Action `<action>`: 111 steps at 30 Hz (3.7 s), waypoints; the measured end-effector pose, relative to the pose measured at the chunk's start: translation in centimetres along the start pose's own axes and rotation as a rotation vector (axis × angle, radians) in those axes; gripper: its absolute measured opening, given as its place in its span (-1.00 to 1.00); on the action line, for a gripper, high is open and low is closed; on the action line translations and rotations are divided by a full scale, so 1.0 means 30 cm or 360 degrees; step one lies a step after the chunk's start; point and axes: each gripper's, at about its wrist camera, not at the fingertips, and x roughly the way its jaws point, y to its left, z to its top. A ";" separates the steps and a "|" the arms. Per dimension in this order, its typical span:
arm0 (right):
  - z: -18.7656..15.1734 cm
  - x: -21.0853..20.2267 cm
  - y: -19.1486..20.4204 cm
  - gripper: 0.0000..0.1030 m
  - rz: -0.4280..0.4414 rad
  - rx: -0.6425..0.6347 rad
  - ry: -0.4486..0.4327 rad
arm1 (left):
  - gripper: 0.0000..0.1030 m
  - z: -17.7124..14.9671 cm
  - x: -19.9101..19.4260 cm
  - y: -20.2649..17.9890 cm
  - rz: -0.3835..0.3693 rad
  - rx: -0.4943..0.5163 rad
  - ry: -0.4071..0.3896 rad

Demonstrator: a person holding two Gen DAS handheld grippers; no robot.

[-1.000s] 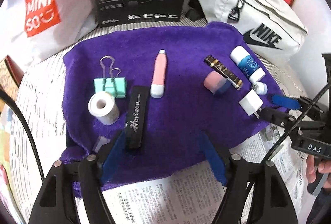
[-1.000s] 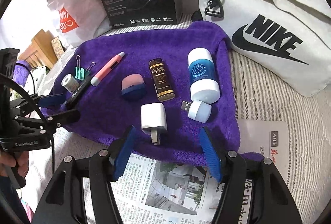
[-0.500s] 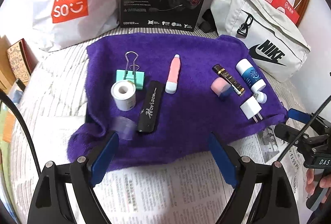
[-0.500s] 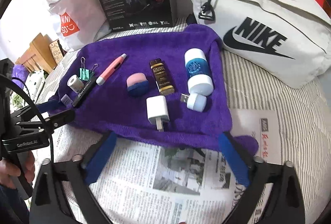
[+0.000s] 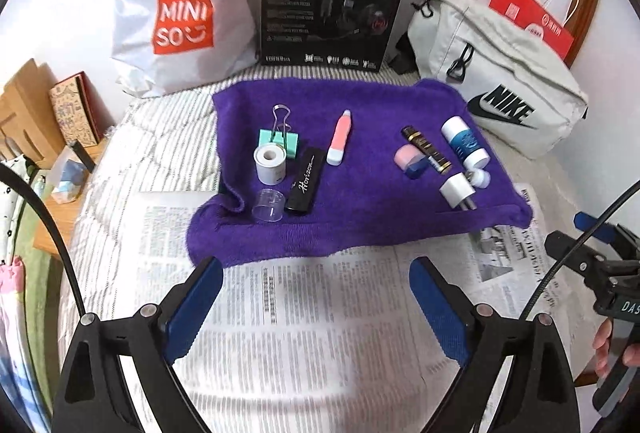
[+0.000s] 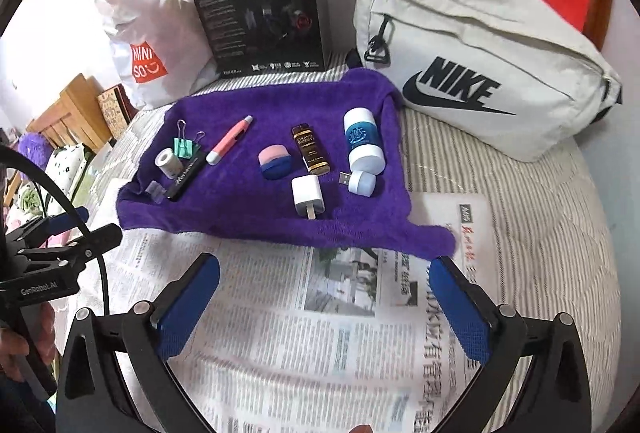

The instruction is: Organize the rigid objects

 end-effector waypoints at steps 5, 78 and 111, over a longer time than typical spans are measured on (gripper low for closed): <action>-0.040 -0.063 -0.003 1.00 0.0002 0.0007 -0.0023 | 0.84 -0.016 -0.091 -0.035 0.0029 0.0043 -0.0040; -0.160 -0.220 0.039 1.00 -0.0078 -0.0011 -0.0066 | 0.84 -0.129 -0.257 -0.068 0.0093 0.0114 -0.0091; -0.169 -0.245 0.044 1.00 -0.0097 -0.0027 -0.0067 | 0.84 -0.142 -0.282 -0.057 0.0089 0.0133 -0.0105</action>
